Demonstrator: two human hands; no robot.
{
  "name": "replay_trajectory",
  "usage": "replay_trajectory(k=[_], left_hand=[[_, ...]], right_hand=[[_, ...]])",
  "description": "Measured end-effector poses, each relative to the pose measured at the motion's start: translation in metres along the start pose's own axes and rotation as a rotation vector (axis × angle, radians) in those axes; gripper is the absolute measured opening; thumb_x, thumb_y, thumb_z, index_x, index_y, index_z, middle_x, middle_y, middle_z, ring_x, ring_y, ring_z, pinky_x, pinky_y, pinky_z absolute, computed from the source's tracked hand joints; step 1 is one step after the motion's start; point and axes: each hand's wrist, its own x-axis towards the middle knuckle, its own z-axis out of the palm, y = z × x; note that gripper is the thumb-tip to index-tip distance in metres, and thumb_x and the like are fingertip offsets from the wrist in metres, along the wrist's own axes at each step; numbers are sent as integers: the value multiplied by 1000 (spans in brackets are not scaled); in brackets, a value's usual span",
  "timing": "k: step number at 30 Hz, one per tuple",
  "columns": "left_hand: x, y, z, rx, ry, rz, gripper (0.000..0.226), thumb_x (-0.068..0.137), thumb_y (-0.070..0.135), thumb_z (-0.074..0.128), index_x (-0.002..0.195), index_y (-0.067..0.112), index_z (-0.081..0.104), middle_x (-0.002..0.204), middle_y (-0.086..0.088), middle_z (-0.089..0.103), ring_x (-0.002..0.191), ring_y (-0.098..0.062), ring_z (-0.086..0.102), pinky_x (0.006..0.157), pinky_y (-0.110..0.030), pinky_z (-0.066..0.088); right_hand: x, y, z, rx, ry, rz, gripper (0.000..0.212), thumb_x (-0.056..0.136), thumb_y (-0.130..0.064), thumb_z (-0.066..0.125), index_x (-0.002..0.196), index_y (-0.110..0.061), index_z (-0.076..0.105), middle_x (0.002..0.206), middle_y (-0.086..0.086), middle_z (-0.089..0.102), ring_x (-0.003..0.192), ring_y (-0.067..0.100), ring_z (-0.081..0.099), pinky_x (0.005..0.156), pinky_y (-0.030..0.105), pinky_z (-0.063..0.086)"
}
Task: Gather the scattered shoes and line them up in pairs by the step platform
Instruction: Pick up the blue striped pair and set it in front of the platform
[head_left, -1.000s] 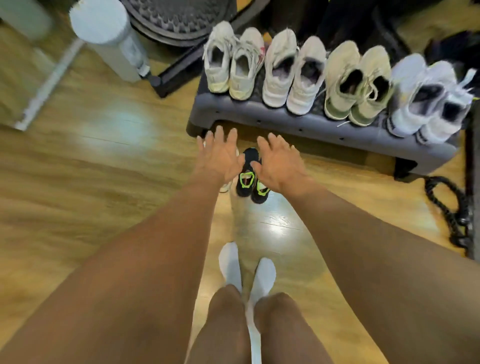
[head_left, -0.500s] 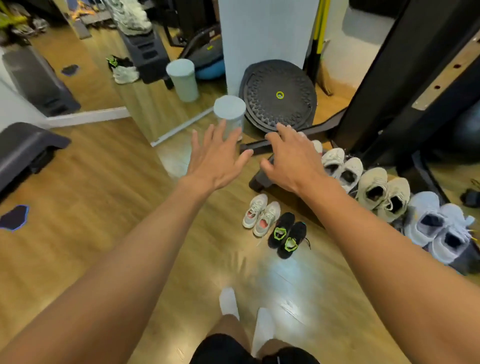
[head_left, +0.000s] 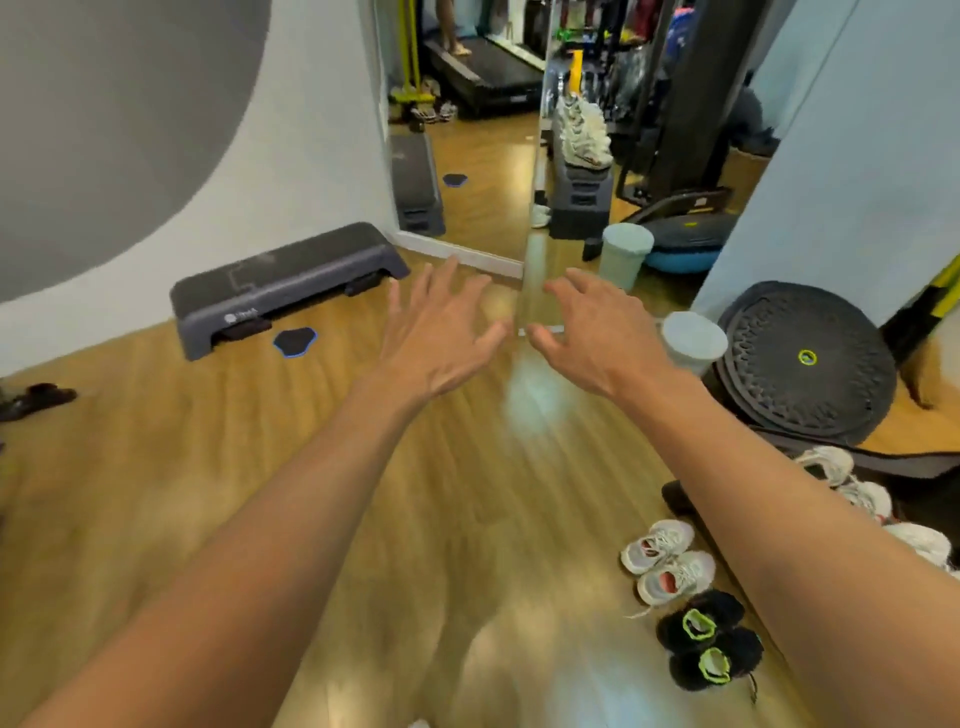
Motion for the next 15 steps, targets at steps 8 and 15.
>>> replay_trajectory(k=[8,15], left_hand=[[-50,-197,-64,6,136,-276,57,90,59,40,140,32,42,155,-8,28,142,-32,24,114,-58,16],[-77,-329,-76,-7,230,-511,56,90,57,44,138,28,46,151,-7,34,138,-28,30,112,-49,25]], right_hand=[[80,-187,22,55,26,-263,54,89,-50,46,133,-20,48,138,7,50,126,28,47,101,44,38],[148,-326,51,135,-9,-475,51,88,-49,48,129,-19,53,136,4,51,123,26,47,97,43,40]])
